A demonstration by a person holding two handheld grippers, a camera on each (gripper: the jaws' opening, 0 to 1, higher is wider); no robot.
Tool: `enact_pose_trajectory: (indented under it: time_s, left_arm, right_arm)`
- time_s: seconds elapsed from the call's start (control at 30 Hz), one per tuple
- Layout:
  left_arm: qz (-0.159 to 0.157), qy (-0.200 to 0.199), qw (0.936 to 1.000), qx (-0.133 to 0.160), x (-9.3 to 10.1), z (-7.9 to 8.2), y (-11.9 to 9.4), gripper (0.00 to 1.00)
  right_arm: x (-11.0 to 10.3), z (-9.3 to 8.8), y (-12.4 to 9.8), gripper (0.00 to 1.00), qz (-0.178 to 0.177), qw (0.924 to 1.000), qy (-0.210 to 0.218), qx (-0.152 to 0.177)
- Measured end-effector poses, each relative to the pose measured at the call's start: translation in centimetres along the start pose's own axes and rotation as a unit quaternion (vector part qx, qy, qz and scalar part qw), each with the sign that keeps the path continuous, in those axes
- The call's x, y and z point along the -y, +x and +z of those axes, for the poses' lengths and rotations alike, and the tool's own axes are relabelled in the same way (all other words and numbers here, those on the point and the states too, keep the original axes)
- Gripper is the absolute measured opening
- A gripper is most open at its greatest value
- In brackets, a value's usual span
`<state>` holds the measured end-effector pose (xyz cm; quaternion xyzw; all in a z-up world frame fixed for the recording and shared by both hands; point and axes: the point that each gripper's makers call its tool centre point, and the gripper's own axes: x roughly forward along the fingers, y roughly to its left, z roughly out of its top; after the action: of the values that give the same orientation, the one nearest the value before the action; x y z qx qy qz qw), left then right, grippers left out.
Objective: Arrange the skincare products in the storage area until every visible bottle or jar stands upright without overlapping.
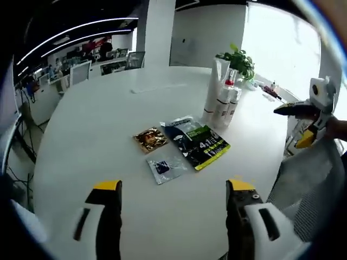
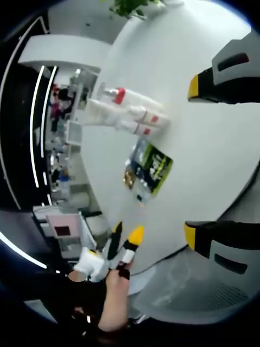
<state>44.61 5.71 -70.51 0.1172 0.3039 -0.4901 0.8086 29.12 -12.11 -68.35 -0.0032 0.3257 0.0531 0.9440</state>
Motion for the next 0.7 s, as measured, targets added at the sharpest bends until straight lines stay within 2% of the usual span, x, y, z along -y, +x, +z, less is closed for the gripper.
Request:
enact_pose_trajectory:
  time_s: [0.2, 0.5, 0.7]
  left_arm:
    - [0.011, -0.009, 0.9998, 0.012, 1.0, -0.3, -2.4, 0.83]
    - [0.018, -0.032, 0.9993, 0.005, 1.6, -1.8, -3.5, 0.93]
    - [0.018, -0.035, 0.9989, 0.025, 1.9, -1.1, -3.7, 0.99]
  right_arm:
    - [-0.1, 0.2, -0.1, 0.92, 0.004, 1.0, 0.005, 0.007]
    - [0.0, 0.5, -0.4, 0.94, 0.007, 0.9997, 0.017, 0.018]
    - [0.2, 0.4, -0.6, 0.99, 0.005, 0.9993, 0.03, 0.02]
